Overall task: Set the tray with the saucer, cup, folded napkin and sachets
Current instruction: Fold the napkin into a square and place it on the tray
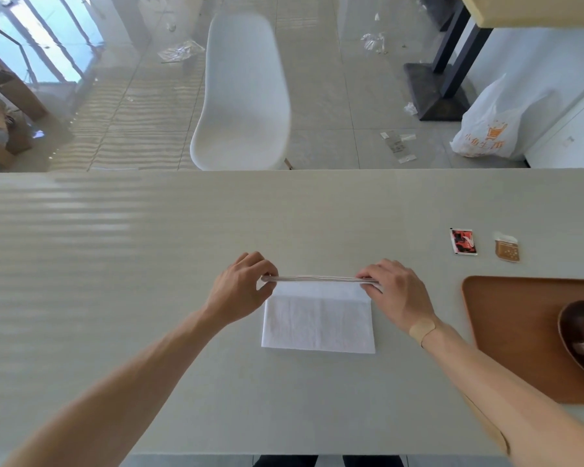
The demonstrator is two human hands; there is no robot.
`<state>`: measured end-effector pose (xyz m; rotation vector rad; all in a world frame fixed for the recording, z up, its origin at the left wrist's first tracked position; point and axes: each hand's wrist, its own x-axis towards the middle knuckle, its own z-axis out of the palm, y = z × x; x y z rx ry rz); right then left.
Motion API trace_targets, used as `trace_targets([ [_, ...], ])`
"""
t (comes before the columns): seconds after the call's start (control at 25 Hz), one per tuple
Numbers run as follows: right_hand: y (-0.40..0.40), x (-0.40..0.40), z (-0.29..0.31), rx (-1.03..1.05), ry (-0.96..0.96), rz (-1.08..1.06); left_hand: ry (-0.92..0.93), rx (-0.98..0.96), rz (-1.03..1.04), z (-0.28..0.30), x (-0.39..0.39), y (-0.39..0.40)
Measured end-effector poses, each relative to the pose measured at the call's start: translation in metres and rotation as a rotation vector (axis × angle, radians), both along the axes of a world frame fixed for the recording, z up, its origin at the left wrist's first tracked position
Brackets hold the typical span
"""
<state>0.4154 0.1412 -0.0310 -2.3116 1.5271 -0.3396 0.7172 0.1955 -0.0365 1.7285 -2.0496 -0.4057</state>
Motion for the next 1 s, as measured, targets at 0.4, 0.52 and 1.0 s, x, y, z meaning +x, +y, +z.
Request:
trace_targets([
  [0.4,0.074,-0.013,-0.019,0.022,0.028,0.081,-0.047,0.077,-0.087,-0.02,-0.008,0.068],
  [0.52,0.084,-0.017,-0.031,0.048,0.063,0.107,-0.049,0.13,-0.074,-0.03,-0.013,0.079],
  [1.0,0.097,-0.016,-0.044,0.073,0.206,0.08,-0.169,0.154,-0.072,-0.05,-0.015,0.09],
])
